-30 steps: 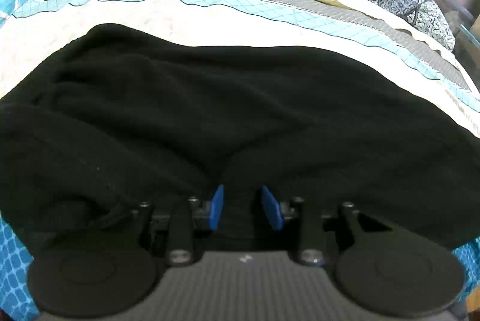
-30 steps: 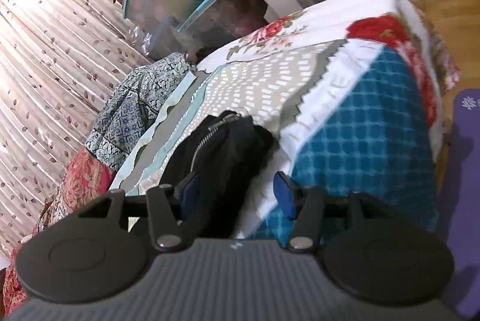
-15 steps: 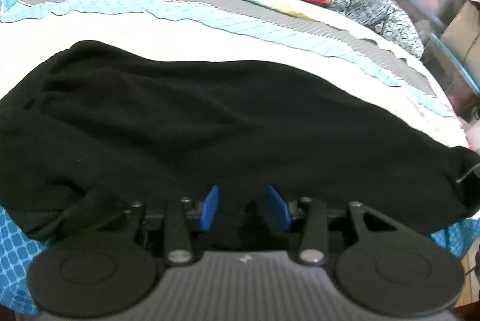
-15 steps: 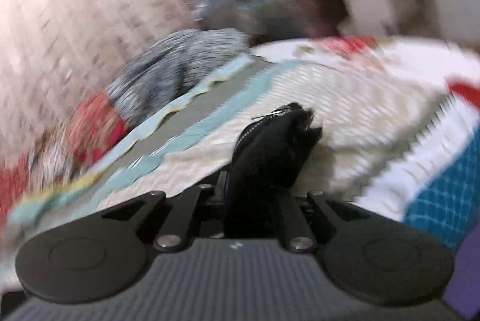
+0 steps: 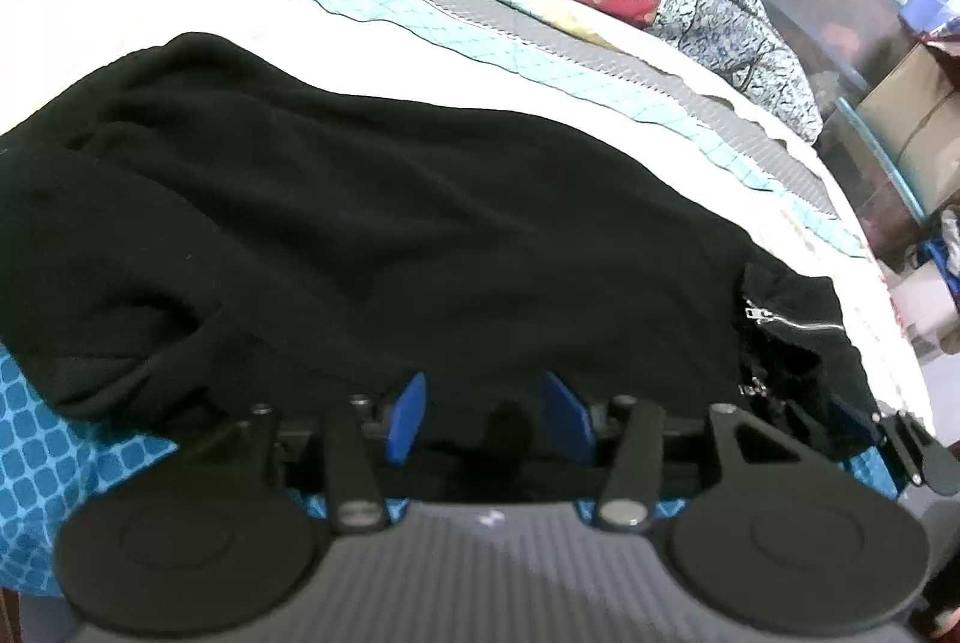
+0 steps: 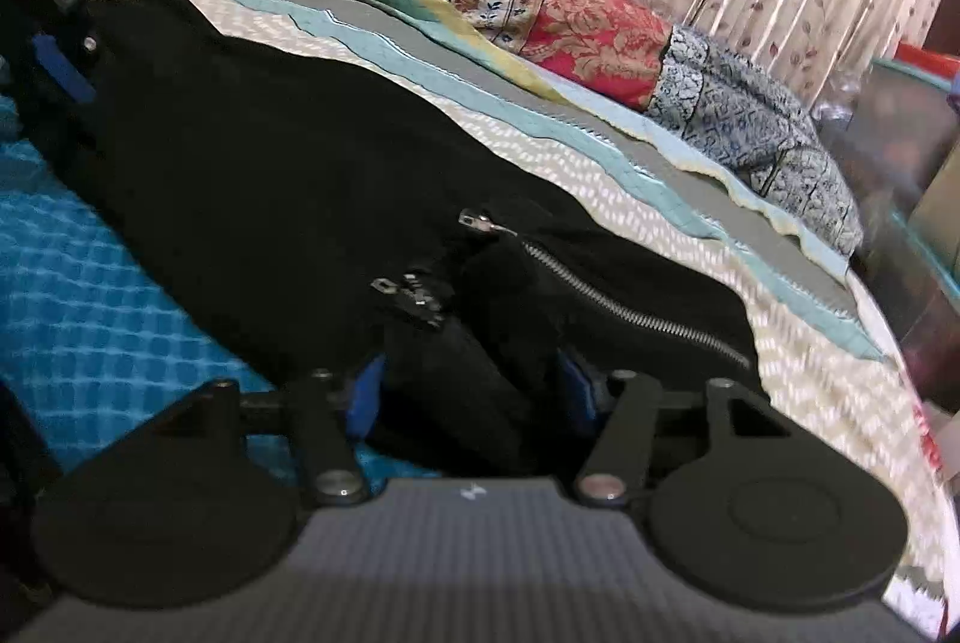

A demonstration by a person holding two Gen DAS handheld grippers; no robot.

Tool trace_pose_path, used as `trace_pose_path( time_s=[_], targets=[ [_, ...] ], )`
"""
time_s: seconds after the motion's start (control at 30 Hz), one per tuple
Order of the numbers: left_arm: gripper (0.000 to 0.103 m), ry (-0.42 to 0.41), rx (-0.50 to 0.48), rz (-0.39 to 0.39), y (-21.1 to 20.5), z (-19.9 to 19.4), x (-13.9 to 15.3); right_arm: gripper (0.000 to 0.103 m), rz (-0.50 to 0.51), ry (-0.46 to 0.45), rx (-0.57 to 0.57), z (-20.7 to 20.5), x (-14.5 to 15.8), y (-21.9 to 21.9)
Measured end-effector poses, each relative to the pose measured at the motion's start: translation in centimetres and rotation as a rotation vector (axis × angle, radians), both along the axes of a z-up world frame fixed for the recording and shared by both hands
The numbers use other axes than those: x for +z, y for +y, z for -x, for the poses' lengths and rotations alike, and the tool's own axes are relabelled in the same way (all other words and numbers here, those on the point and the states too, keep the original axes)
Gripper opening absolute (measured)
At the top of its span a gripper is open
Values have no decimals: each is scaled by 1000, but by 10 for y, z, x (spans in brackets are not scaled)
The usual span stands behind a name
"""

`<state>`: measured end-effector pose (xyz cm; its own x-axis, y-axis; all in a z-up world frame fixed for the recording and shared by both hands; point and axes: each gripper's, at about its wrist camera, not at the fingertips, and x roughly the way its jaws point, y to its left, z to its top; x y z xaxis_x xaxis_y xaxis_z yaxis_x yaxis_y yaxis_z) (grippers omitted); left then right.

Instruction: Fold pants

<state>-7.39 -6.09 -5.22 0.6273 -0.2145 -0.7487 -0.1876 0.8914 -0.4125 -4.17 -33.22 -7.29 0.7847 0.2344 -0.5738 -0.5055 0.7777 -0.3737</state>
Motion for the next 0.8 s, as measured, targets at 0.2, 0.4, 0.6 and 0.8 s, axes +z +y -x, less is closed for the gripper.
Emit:
trace_pose_path(
  time_s=[0.2,0.4,0.6,0.8],
  targets=[
    [48,-2,-21,43,-1,3,-7,61,-159,26,12,23,36,-26],
    [49,-20,-45,52,-6,7,-5,35,-444,67,-131,-15,51,-53],
    [49,-41,-37,58,3,17,-5,29,-552,285,-400,-63,0,-54],
    [50,-45,4,87,15,22,-8,29,-498,295,-415,-60,0,-35]
  ],
)
